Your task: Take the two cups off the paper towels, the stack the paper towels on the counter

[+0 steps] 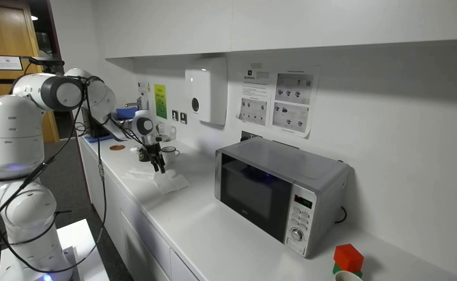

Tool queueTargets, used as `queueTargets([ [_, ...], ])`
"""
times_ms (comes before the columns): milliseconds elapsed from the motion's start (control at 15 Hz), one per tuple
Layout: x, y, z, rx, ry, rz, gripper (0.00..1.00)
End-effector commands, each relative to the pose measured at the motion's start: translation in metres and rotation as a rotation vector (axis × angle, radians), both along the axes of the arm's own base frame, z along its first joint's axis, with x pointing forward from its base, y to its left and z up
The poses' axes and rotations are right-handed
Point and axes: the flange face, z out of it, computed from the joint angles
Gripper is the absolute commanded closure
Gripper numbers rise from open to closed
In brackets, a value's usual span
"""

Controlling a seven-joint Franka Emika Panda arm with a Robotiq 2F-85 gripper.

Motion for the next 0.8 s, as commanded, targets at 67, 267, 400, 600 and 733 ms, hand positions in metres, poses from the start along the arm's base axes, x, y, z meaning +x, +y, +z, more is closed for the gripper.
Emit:
queueTargets([
  [67, -0.0046, -0.0098, 0.0087, -0.024, -0.007, -0.01, 0.0],
  [267, -0.0039, -0.0105, 0.0087, -0.022, -0.003, -0.013, 0.33],
  [400, -0.0034, -0.0112, 0.0091, -0.022, -0.003, -0.014, 0.49],
  [600, -0.0032, -0.0112, 0.0086, -0.023, -0.001, -0.014, 0.71],
  [733, -0.0027, -0.0112, 0.0081, -0.022, 0.001, -0.014, 0.87],
])
